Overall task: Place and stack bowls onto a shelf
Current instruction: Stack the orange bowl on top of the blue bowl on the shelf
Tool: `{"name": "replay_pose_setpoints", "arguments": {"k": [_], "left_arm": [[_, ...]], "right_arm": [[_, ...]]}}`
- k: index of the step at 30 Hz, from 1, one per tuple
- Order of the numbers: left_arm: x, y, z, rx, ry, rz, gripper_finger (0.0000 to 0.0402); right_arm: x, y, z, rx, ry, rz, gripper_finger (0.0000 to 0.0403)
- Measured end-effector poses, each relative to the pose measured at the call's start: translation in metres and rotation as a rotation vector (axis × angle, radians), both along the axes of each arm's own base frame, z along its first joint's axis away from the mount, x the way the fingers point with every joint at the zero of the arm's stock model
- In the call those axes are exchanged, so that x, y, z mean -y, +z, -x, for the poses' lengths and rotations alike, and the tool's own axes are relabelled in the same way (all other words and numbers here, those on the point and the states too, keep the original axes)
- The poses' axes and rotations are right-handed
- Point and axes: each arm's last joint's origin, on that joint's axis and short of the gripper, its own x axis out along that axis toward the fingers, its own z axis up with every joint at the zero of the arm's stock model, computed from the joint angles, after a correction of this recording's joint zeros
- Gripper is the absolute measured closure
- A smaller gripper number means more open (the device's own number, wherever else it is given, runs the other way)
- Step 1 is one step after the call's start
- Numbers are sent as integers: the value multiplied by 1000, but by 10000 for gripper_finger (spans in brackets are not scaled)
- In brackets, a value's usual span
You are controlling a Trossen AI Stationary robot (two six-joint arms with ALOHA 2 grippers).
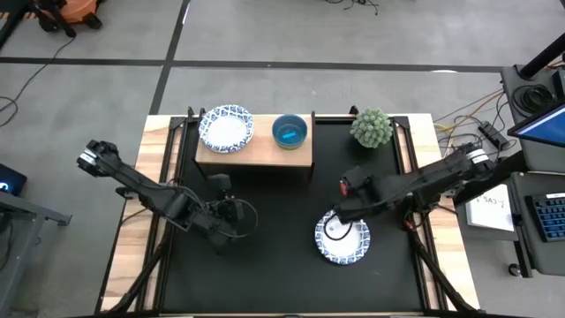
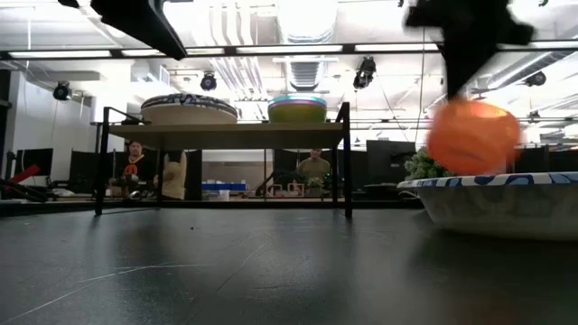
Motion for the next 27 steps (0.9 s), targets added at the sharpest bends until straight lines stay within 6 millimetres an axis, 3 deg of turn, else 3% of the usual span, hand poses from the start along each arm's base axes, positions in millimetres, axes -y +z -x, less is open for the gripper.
{"name": "replay_pose_setpoints", "arguments": {"k": [7, 11, 16, 19, 21, 24, 27], "left_arm": [[-18, 30, 30, 123, 45, -13, 365], [-29, 43, 46, 224, 100, -39, 365], [-34, 55, 54, 335, 142, -23, 365], [-35, 57, 55, 352, 146, -11, 365], [-35, 56, 55, 354, 148, 3, 365], [-32, 52, 53, 328, 124, 43, 365], [-28, 41, 49, 264, 77, 70, 365]], "right_arm": [[2, 72, -20, 248, 268, 323, 394], [11, 94, -42, 316, 422, 509, 394], [35, 116, -68, 389, 539, 676, 394], [48, 117, -71, 368, 564, 684, 394], [52, 114, -68, 379, 605, 596, 394], [48, 96, -61, 372, 663, 365, 394], [31, 67, -63, 348, 812, 180, 394]]}}
